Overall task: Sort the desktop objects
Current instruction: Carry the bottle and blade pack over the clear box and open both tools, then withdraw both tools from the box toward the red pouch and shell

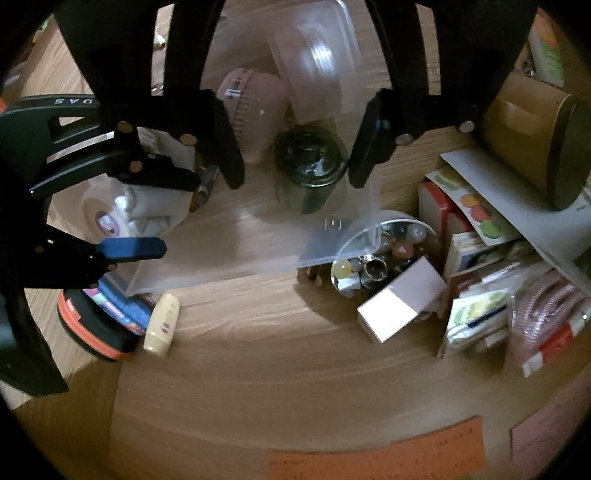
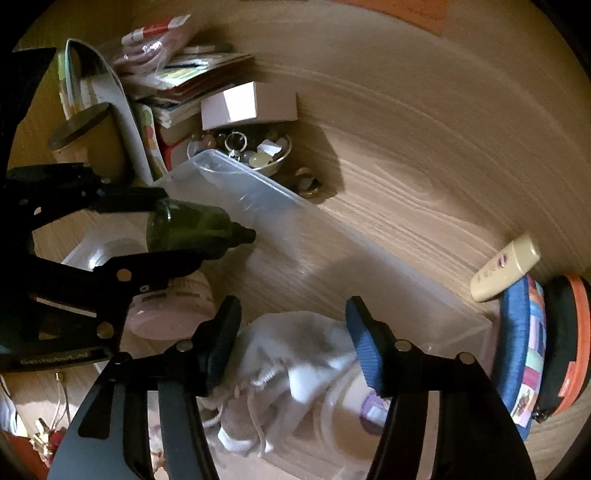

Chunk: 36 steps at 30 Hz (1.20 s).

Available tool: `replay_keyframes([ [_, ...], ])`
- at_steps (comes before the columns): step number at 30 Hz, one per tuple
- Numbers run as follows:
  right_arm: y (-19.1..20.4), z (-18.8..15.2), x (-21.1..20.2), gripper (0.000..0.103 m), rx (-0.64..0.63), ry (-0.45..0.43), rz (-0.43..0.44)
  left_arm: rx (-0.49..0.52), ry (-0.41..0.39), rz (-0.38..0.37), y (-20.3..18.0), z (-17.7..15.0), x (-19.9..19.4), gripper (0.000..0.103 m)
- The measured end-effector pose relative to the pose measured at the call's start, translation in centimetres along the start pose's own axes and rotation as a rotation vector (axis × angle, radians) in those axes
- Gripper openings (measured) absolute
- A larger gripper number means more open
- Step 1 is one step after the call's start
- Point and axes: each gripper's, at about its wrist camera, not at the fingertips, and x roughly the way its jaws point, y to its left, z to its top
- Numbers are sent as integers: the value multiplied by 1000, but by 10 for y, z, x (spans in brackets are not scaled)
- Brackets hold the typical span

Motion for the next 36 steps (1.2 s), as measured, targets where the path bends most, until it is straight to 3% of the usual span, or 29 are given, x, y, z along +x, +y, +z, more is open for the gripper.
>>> replay_keyframes([
  [4, -1, -5, -17, 58, 12, -44, -26, 1, -37, 16, 0, -2, -15, 74],
  [9, 1, -11, -42, 69, 18, -94, -34, 2, -68, 30, -2, -4, -33, 78],
  [14, 5, -16, -60, 70, 13, -126, -53, 4, -92, 53, -5, -9, -49, 90],
  [20, 13, -26, -83, 80, 5, -156, -89, 4, -135, 91, -9, -19, -76, 95],
  [36, 26, -67, -145, 85, 40, -272, -99, 1, -230, 146, -24, -62, -142, 99],
])
